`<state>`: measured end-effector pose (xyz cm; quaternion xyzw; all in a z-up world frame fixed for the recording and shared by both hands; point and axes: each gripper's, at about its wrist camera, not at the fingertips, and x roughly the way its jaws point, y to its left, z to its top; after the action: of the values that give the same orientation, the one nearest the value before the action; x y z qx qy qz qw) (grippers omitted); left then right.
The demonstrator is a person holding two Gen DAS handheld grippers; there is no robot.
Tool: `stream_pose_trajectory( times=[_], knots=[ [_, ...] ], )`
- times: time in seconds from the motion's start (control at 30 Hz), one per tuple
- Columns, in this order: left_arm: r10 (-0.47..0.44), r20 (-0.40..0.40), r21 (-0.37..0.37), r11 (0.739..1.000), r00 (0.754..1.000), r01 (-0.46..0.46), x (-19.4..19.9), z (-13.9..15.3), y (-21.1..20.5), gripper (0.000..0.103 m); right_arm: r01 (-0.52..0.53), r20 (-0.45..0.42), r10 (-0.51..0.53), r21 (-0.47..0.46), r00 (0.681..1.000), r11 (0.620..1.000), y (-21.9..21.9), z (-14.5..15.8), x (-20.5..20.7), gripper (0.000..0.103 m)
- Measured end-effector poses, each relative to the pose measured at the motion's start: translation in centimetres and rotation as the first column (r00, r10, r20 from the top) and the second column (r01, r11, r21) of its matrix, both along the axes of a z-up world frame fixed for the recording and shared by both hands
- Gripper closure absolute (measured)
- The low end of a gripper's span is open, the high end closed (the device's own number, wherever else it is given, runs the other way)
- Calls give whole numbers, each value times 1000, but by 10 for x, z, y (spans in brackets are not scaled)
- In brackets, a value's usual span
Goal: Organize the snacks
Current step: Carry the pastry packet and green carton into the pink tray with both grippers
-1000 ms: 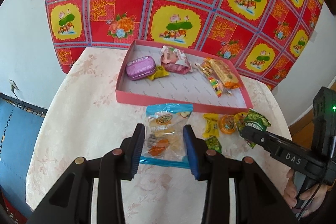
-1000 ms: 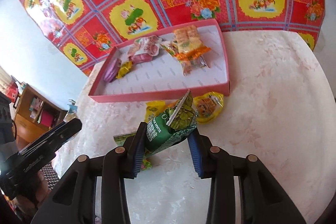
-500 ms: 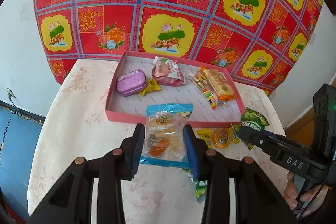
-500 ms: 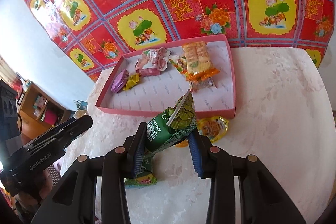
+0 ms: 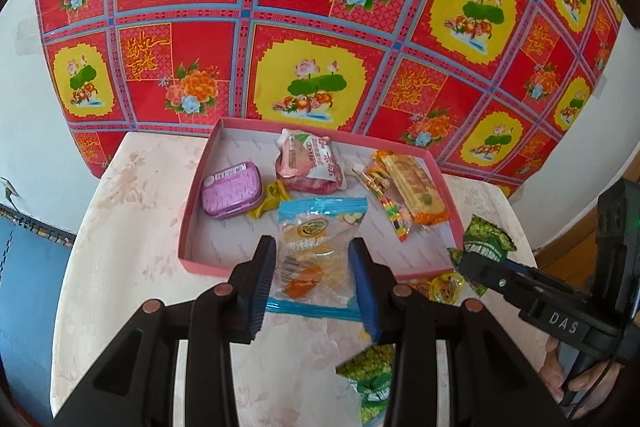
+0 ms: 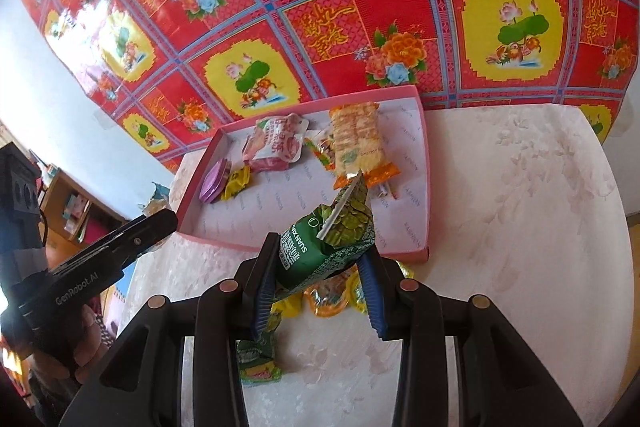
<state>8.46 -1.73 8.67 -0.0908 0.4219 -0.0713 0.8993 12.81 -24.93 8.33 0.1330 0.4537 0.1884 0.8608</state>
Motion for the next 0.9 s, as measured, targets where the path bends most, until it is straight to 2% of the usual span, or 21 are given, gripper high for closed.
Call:
stream_pose_trajectory(
  times=[0.43, 0.9],
  knots=[
    [-9, -37, -53, 999, 999, 7, 28, -16, 6, 64, 16, 14, -16, -6, 1000, 1000, -1, -6, 17, 64],
    [8, -104, 2, 1000, 995, -7, 49, -49, 8, 64, 8, -52, -9, -18, 999, 1000, -1, -35, 36, 64]
  ],
)
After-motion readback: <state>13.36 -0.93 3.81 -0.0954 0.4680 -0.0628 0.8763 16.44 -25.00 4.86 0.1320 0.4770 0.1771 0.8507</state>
